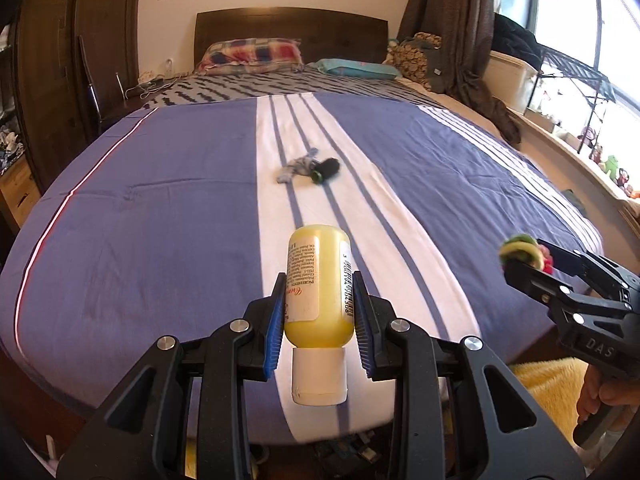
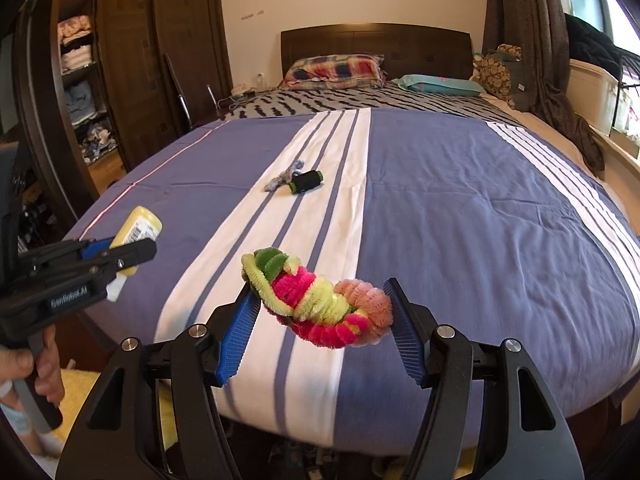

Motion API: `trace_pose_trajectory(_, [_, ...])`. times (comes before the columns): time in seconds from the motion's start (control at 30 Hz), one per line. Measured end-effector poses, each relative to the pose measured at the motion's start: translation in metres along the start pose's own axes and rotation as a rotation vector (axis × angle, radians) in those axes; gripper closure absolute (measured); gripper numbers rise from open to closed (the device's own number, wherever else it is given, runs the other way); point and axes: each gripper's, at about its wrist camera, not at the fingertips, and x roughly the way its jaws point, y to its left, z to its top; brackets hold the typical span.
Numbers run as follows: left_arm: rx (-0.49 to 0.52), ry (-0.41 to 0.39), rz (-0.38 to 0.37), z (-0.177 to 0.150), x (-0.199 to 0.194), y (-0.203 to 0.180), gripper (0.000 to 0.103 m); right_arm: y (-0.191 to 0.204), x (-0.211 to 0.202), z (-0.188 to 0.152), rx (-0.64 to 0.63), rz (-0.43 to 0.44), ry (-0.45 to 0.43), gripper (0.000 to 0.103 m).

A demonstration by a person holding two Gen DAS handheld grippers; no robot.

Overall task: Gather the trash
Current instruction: 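Lower both tools to the bin and open them to drop bottle and toy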

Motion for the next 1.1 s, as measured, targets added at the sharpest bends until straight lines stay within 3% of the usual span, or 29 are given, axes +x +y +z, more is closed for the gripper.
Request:
trace_pose_trajectory(0.23, [-0.036,0.034,-0.05,-0.051,-0.018,-0.012,0.074,0.013,-0.021,-0.038,0.009,0.035,0.016,0.039])
trace_pose_trajectory(0.47, [-0.038,0.123,-0.065,-0.111,-0.011,-0.025,0.074,0.014,-0.025,-0.087,0.026,0.044,0.085,0.039])
trace_pose_trajectory(0.87, [-0.061,0.33,-0.064,-0.187,0.039,-0.023,0.074,0.008,0.021,-0.18,0.071,0.029,0.325,0.039])
trace_pose_trajectory(1.1, [-0.08,0.468,-0.092,-0.222,0.075,-0.024,0.074,0.011,0.047,-0.196,0.08,0.03,0.402,0.039])
